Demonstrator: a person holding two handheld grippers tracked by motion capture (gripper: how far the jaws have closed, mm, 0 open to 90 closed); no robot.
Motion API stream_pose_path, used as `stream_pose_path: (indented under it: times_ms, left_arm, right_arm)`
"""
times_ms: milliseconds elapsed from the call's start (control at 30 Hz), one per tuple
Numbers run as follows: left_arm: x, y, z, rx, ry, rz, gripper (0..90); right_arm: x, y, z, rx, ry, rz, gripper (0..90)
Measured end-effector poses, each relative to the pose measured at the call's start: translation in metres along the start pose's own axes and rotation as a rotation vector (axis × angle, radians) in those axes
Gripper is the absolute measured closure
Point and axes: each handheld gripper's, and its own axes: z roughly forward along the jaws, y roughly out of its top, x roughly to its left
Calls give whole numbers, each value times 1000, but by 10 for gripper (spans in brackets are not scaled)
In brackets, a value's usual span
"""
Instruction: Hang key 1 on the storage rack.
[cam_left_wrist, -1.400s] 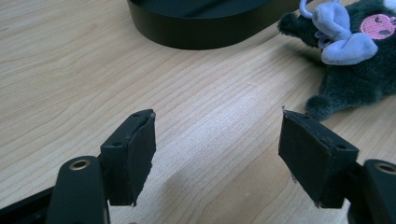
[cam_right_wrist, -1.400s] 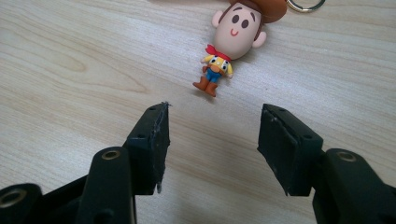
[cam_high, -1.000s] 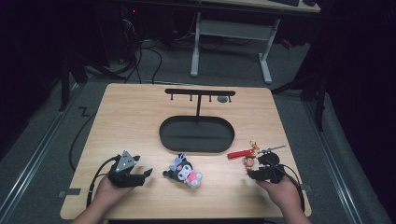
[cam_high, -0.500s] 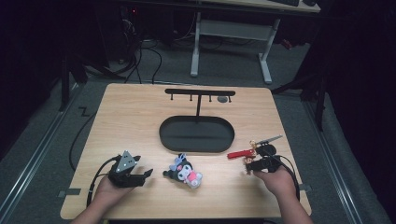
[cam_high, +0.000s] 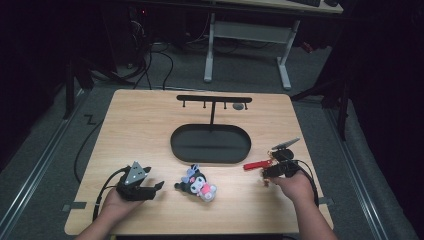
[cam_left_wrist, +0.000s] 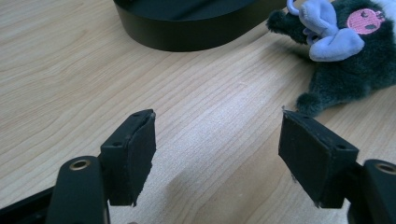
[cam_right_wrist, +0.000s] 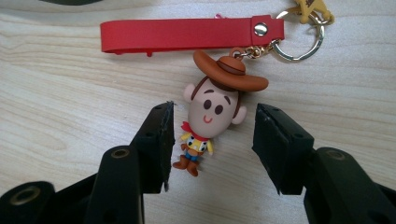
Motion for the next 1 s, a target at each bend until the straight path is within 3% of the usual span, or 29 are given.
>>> stream_pose_path:
  times_ms: [267,600,867,1000]
  left_arm:
    - [0,0,0,-1,-1,0,281]
    - [0,0,1,4,-5,2,281]
    - [0,0,1,2,-8,1,281]
    - [0,0,1,2,-9,1,280]
  right_arm:
    - [-5,3,7,9,8,26,538]
    - [-2,7,14,30,14,24,553]
    - [3,10,17,47,-7,-1,575]
    - [7,11,17,48,-22,-30,644]
